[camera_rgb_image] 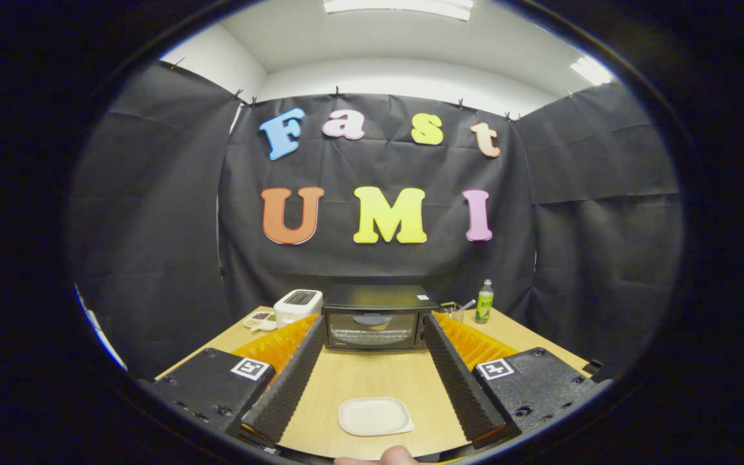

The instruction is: Open the toaster oven, put the food inside, and close the toaster oven door.

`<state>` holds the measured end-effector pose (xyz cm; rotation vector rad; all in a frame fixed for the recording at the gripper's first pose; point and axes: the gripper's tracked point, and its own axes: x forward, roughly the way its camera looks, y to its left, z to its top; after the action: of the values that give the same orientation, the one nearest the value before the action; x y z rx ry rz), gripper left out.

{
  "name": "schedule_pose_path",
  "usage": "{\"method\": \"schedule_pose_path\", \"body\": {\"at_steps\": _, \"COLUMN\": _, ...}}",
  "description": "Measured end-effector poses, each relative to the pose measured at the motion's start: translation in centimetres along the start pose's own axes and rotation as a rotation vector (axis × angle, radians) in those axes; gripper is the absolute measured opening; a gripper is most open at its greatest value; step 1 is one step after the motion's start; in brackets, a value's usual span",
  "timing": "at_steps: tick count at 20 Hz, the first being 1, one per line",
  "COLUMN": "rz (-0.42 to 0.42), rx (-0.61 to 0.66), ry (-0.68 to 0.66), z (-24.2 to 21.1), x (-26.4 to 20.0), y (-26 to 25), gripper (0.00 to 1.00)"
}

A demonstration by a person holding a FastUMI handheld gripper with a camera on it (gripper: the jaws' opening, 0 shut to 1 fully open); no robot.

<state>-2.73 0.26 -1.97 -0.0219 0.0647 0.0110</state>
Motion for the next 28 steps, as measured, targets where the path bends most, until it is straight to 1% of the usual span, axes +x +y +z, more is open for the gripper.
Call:
{"method": "schedule_pose_path", "body": {"at_steps": 3, "rz": 0.028, "rx": -0.020, "ry": -0.002, "z": -0.2, "x": 0.3, "y": 1.2, "gripper": 1.00}}
{"method": "schedule_pose_path", "body": {"at_steps": 7, "rz": 0.030, "rx": -0.002, "ry": 0.011, "z": -0.3, "x": 0.7, "y": 1.5, "gripper": 1.00}}
{"method": "schedule_pose_path", "body": {"at_steps": 10, "rz": 0.007, "rx": 0.008, "ry": 0.012, "z": -0.4, "x": 0.9, "y": 1.1, "gripper": 1.00}}
{"method": "schedule_pose_path", "body": {"at_steps": 14, "rz": -0.010, "rx": 0.001, "ry": 0.010, "z": -0.5, "x": 0.9, "y": 1.0, "gripper": 1.00}}
{"method": "schedule_pose_path", "body": {"at_steps": 20, "rz": -0.031, "rx": 0.026, "ry": 0.012, "z": -0.8, "x": 1.2, "y": 0.6, "gripper": 1.00}}
{"method": "schedule_pose_path", "body": {"at_steps": 25, "rz": -0.063, "rx": 0.017, "ry": 0.021, "z": -1.0, "x": 1.4, "y": 0.2, "gripper": 1.00}}
{"method": "schedule_pose_path", "body": {"at_steps": 28, "rz": -0.067, "rx": 0.016, "ry": 0.025, "z": -1.1, "x": 1.5, "y": 0.3, "gripper": 1.00}}
